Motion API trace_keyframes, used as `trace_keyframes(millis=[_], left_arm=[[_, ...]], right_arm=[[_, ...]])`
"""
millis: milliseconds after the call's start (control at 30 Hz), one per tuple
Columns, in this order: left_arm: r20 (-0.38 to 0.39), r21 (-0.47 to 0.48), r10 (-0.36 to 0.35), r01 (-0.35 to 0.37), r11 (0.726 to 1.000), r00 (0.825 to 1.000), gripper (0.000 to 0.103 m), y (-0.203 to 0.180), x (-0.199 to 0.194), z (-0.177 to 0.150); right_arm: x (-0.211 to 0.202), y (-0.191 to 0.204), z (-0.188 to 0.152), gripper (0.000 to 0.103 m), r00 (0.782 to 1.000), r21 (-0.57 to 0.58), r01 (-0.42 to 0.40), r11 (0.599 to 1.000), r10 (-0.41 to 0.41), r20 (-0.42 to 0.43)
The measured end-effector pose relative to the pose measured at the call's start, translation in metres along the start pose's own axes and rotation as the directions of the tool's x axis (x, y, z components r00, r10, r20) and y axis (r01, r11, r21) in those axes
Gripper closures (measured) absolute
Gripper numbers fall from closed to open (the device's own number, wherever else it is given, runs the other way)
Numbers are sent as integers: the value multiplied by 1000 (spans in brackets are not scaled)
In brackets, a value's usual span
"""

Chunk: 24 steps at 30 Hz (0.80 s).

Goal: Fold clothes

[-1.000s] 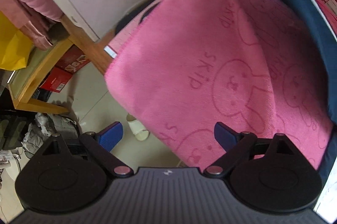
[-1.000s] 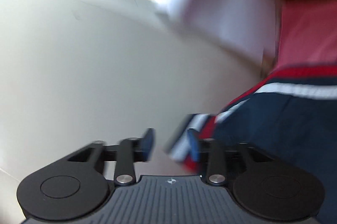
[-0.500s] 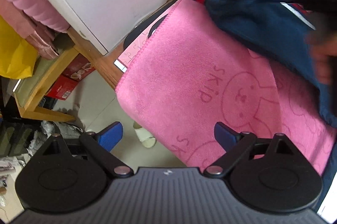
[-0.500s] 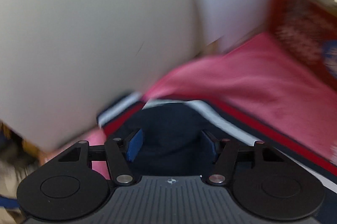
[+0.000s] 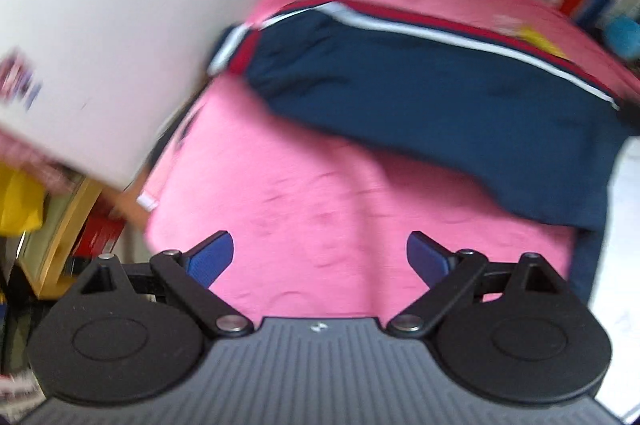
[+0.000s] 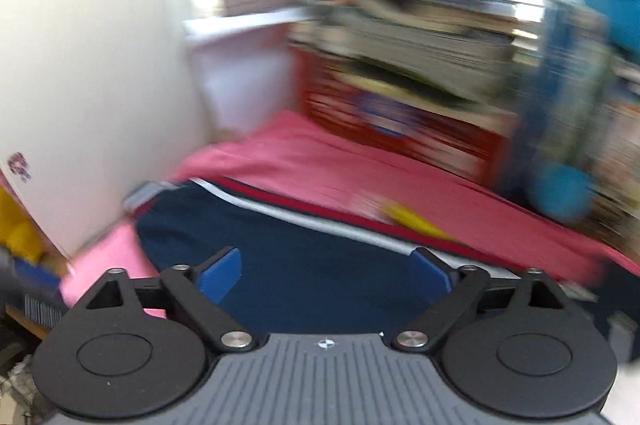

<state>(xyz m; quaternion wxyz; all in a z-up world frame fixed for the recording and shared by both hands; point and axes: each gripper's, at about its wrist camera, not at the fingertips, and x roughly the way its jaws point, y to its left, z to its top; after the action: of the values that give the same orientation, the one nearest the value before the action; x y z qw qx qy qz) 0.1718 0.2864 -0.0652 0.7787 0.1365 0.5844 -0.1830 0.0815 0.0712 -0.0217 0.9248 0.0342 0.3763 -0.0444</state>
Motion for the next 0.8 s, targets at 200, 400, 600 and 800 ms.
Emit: trace_keyframes(millis=[200, 400, 600, 800], left_arm=[[3, 161, -11, 10, 987, 1000, 8, -98, -25, -14], [14, 269, -43, 38, 962, 999, 8, -190, -59, -50], [30, 310, -48, 36, 950, 998, 8, -257, -88, -89], [32, 353, -50, 35, 935, 998, 8, -302, -108, -123]], right_arm=[[-116, -83, -74, 3, 980, 156, 195, 968, -189, -56], [-200, -146, -136, 2, 966, 301, 259, 918, -250, -67], [-255, -188, -185, 1, 959, 359, 280, 890, -271, -77], [-295, -209, -217, 1, 953, 377, 300, 876, -291, -81]])
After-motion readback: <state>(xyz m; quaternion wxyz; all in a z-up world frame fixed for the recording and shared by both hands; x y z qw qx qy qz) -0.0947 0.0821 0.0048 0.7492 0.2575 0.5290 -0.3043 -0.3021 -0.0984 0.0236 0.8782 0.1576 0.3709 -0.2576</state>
